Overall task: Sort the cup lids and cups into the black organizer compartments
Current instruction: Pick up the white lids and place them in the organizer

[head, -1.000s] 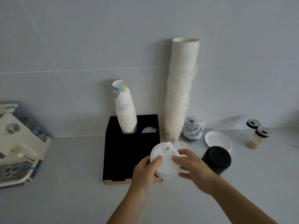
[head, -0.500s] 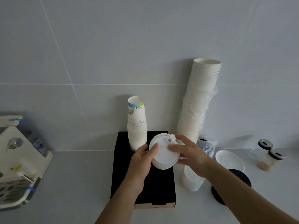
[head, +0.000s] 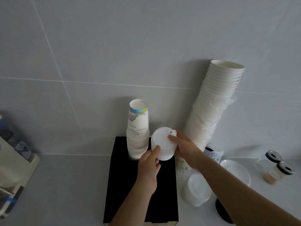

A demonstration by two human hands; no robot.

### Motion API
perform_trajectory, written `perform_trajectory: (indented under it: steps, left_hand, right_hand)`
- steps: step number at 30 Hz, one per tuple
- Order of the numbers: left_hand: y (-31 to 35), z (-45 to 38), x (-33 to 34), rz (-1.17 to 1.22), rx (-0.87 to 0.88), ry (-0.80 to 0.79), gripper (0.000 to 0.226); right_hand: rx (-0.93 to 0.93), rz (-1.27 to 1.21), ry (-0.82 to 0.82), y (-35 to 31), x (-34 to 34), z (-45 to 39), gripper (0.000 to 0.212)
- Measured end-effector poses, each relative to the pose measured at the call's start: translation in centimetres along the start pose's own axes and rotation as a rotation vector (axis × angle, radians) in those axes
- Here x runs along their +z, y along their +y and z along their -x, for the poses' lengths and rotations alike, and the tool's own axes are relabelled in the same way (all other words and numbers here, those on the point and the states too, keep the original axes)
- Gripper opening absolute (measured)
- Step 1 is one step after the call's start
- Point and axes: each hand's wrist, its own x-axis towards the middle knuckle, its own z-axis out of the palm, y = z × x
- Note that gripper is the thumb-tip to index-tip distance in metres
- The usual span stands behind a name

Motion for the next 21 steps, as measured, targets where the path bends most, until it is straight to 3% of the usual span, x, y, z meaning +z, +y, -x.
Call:
perform_trajectory:
  steps: [4, 12, 17, 21]
  left_hand:
    - [-0.7, -2.2, 0.6, 0.064, -0.006, 0.059, 0.045]
    - [-1.9, -4.1, 0.6, 0.06, -0.008, 0.206, 0.053]
    - [-2.2, -4.6, 0.9, 0.074, -0.012, 0.205, 0.029]
    - [-1.8, -4.7, 1.3, 0.039, 0.004, 0.203, 0.02]
  right_hand:
    - [0.042, 0.064, 0.029, 0.5, -0.3, -2.6, 0.06]
    - [0.015, 0.219, 0.104, 1.9, -0.7, -4.0, 0.03]
    - [-0.005, 0.306, 0.137, 2.7, -0.9, -4.6, 0.048]
    - [-0.025, 0.387, 0.169, 2.9, -0.4, -5.1, 0.038]
